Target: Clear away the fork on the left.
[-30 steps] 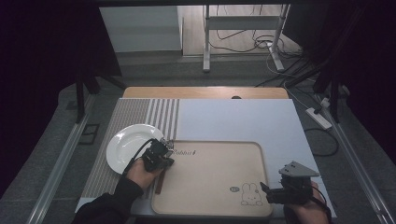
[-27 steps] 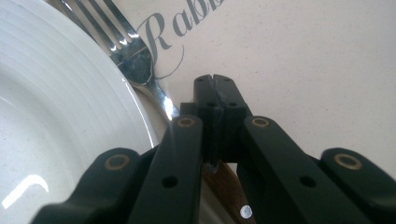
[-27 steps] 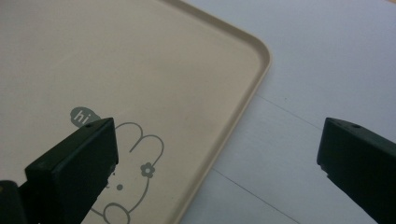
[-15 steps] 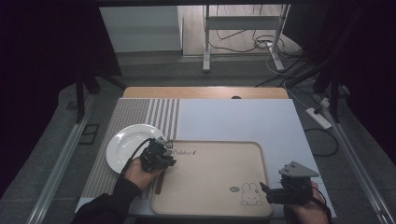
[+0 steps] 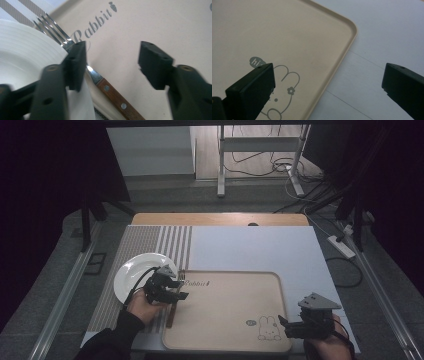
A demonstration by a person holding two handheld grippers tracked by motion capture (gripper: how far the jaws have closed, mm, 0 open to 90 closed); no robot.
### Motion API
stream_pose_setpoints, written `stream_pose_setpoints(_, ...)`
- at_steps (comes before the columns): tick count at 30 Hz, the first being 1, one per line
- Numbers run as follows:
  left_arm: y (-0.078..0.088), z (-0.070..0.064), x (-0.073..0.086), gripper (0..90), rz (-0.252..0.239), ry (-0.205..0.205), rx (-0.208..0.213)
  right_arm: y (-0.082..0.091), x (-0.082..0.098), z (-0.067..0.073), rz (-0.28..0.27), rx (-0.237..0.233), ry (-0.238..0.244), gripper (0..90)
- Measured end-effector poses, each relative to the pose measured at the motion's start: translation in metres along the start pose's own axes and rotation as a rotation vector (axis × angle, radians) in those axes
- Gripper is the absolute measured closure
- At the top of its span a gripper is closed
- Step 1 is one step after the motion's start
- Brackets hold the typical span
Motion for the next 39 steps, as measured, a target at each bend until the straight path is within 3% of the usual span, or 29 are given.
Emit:
stream_pose_setpoints(5,0.003,0.002,0.001,27.4,-0.004,0.006,0.010,0.000,0.000,0.000,0.000,-0.001,0.001,0.0)
stream_pose_setpoints(10,0.007,0.006,0.002,16.4,-0.010,0.013,-0.008,0.000,0.000,0.000,0.000,-0.003,0.001,0.0)
stream_pose_setpoints(15,0.013,0.012,0.004,8.8,-0.030,0.041,0.002,0.000,0.000,0.000,0.000,-0.002,0.001,0.0)
stream_pose_setpoints(19,0.018,0.015,0.004,6.9,-0.050,0.071,0.013,0.000,0.000,0.000,0.000,-0.002,0.001,0.0)
stream_pose_setpoints(21,0.019,0.016,0.006,6.7,-0.035,0.055,0.033,0.000,0.000,0.000,0.000,-0.003,0.001,0.0)
stream_pose_setpoints(31,0.025,0.022,0.012,0.6,-0.047,0.058,-0.004,0.000,0.000,0.000,0.000,-0.003,0.000,0.0)
stream_pose_setpoints(39,0.031,0.028,0.019,0.1,-0.058,0.079,-0.008,0.000,0.000,0.000,0.003,-0.005,0.001,0.0)
Point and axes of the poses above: each handheld gripper's, and its own axes: y roughly backward along the jaws, x roughly out of its underside, z roughly to its left, the point moved 3 cm from there along -y, roughly forward along the jaws, and after that the axes turned 11 degrees about y, right-handed, at the moved point
